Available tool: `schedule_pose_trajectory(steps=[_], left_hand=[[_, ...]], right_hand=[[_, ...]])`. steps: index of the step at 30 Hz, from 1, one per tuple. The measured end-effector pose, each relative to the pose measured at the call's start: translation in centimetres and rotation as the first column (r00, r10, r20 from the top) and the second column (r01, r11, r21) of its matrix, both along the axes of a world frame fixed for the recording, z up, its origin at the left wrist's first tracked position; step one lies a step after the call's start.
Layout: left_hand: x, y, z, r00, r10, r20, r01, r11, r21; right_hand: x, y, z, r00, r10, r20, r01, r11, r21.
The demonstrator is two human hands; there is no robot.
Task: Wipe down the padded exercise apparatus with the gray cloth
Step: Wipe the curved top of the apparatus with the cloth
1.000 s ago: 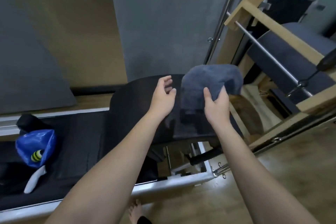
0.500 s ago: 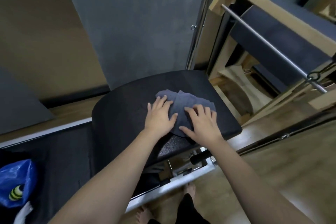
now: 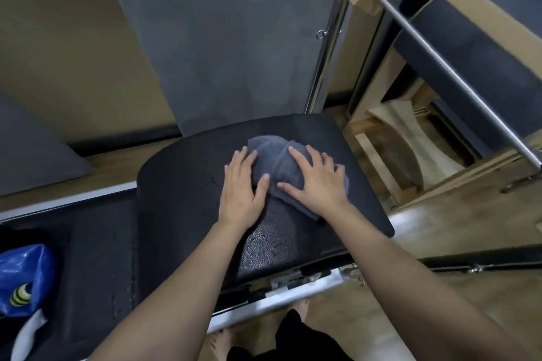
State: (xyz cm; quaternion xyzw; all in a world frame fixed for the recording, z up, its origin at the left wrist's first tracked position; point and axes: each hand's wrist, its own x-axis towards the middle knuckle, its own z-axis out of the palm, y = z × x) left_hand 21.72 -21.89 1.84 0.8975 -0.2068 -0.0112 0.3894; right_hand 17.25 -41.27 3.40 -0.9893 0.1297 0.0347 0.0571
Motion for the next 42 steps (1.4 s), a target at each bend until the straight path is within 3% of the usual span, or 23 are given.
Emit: schedule_pose_trajectory(steps=[5, 7, 10, 17, 20, 25, 29, 31, 37, 42], left_hand=[[0.0, -0.2, -1.1, 0.998, 0.058, 0.006, -0.059, 0.997, 0.050], [0.3, -0.3, -1.3, 0.998, 0.069, 0.010, -0.070, 0.993, 0.092], [0.2, -0.5, -1.4, 0.996, 0.081, 0.040, -0.085, 0.990, 0.115], [0.4, -0.5, -1.4, 0.997, 0.064, 0.033, -0.069, 0.986, 0.150], [0.4, -0.5, -1.5, 0.997, 0.059, 0.045, -0.065, 0.987, 0.144], [0.4, -0.6, -1.8, 0.995, 0.075, 0.065, -0.084, 0.987, 0.139], [0.4, -0.6, -1.9, 0.994, 0.069, 0.083, -0.081, 0.985, 0.151], [0.4, -0.7, -1.9, 0.993, 0.064, 0.094, -0.079, 0.983, 0.165], [0.4, -0.8, -1.8, 0.993, 0.055, 0.106, -0.075, 0.979, 0.192], [0.3, -0.6, -1.5, 0.995, 0.044, 0.094, -0.062, 0.977, 0.206]], right_hand=[[4.5, -5.4, -1.0, 0.943, -0.331, -0.038, 0.333, 0.934, 0.127], [5.0, -6.2, -1.1, 0.919, -0.392, -0.041, 0.393, 0.909, 0.135], [3.9, -4.7, -1.1, 0.940, -0.338, 0.049, 0.335, 0.940, 0.069], [-5.0, 2.1, -0.6, 0.983, -0.014, 0.184, 0.019, 0.999, -0.028], [-7.0, 1.1, -1.2, 0.980, 0.013, 0.199, -0.004, 0.999, -0.045], [-1.3, -3.8, -1.8, 0.952, -0.281, 0.125, 0.284, 0.959, -0.007], [5.8, -7.1, -1.6, 0.835, -0.551, 0.000, 0.545, 0.827, 0.138], [7.9, -7.2, -1.4, 0.805, -0.593, -0.029, 0.588, 0.789, 0.179], [4.6, -2.3, -0.8, 0.945, -0.315, 0.092, 0.313, 0.949, 0.032], [-5.2, 2.3, -0.6, 0.986, -0.116, 0.123, 0.125, 0.990, -0.068]])
